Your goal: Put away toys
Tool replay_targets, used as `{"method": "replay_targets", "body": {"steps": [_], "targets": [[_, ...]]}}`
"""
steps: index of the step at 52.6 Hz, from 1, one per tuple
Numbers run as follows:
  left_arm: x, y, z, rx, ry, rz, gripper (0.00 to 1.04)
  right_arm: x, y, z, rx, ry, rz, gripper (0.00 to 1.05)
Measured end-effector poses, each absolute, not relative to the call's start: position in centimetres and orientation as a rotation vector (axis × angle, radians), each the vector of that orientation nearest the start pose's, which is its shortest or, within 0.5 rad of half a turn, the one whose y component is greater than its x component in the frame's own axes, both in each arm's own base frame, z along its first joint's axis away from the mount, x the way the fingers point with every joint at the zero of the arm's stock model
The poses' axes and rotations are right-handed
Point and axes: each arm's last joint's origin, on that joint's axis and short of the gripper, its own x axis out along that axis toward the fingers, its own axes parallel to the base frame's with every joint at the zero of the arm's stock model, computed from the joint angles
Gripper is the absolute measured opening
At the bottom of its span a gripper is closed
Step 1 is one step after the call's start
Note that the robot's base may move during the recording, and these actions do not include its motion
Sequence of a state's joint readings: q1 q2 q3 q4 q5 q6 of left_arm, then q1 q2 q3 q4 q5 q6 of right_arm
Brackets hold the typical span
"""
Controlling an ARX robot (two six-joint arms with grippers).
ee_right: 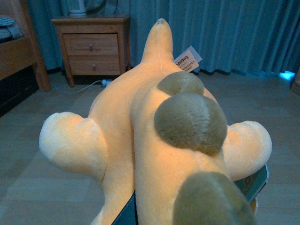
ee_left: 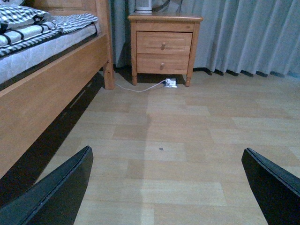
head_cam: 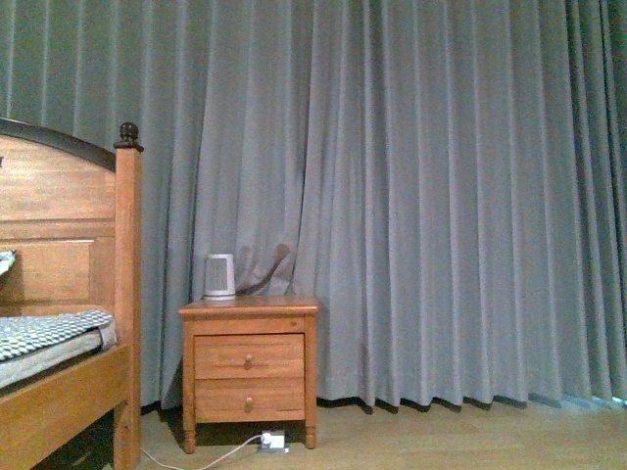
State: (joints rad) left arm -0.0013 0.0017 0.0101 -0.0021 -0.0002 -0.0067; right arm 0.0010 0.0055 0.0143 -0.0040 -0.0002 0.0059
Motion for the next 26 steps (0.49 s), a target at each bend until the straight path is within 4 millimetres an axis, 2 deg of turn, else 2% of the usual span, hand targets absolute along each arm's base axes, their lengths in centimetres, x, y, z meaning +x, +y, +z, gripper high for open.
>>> {"method": "replay_targets", "body": {"steps": [26], "targets": [[9.72, -0.01, 16.66, -0.007, -0.007, -0.001, 0.98, 9.72, 0.01, 16.76, 0.006, -0.005, 0.001, 0.07]]}}
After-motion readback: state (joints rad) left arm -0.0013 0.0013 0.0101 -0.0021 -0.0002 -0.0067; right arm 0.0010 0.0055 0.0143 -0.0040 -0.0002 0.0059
